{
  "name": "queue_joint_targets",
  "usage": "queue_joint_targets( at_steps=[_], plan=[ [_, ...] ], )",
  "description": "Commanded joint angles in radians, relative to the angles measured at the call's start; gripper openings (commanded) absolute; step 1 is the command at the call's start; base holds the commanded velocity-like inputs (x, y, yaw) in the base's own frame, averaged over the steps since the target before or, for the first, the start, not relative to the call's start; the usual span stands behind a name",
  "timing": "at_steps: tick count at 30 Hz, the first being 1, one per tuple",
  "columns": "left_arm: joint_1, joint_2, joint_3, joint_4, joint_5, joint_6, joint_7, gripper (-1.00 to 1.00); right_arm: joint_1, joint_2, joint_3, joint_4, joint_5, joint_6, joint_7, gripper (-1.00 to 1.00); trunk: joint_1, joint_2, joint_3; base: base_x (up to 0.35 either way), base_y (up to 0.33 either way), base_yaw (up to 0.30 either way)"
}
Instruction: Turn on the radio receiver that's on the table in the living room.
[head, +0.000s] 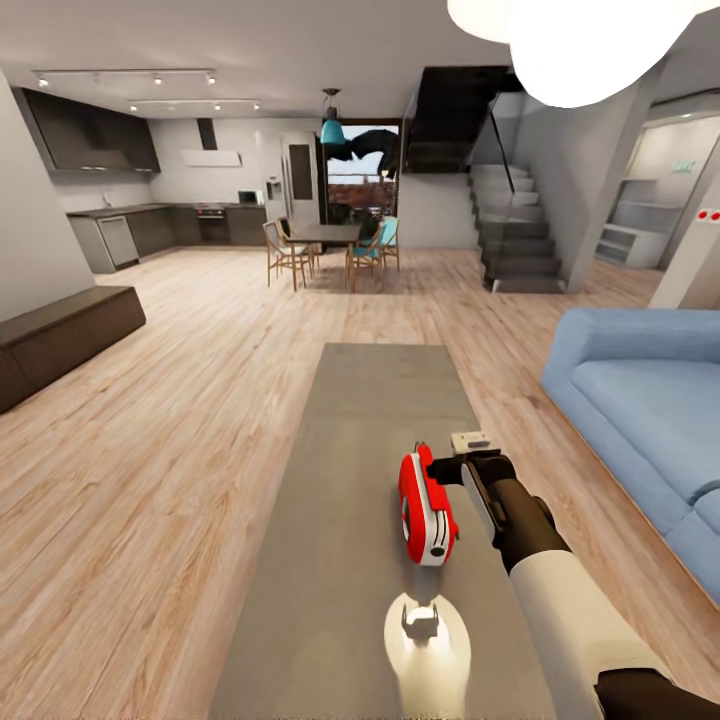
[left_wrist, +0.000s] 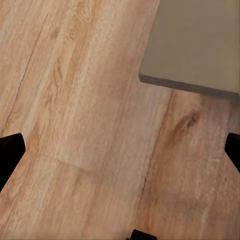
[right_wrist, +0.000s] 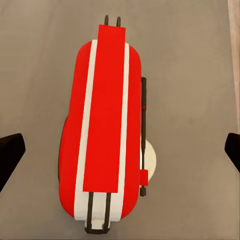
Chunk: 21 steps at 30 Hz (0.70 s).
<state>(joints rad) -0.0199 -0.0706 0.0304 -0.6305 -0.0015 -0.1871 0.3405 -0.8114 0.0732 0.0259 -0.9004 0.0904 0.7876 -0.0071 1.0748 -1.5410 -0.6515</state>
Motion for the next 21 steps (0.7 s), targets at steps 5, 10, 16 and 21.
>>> queue_joint_targets(
  at_steps=[5, 10, 16, 21],
  plan=[
    [0.000, 0.000, 0.000, 0.000, 0.000, 0.000, 0.000, 1.00, 0.000, 0.000, 0.000, 0.000, 0.000, 0.000, 0.002, 1.00, 0.000, 0.000, -0.008, 0.000, 0.000, 0.000],
    [0.000, 0.000, 0.000, 0.000, 0.000, 0.000, 0.000, 1.00, 0.000, 0.000, 0.000, 0.000, 0.000, 0.000, 0.002, 1.00, 0.000, 0.000, -0.016, 0.000, 0.000, 0.000],
    [0.000, 0.000, 0.000, 0.000, 0.000, 0.000, 0.000, 1.00, 0.000, 0.000, 0.000, 0.000, 0.000, 0.000, 0.003, 1.00, 0.000, 0.000, -0.026, 0.000, 0.000, 0.000],
    [0.000, 0.000, 0.000, 0.000, 0.000, 0.000, 0.001, 1.00, 0.000, 0.000, 0.000, 0.000, 0.000, -0.001, 0.003, 1.00, 0.000, 0.000, -0.034, 0.000, 0.000, 0.000]
  ],
)
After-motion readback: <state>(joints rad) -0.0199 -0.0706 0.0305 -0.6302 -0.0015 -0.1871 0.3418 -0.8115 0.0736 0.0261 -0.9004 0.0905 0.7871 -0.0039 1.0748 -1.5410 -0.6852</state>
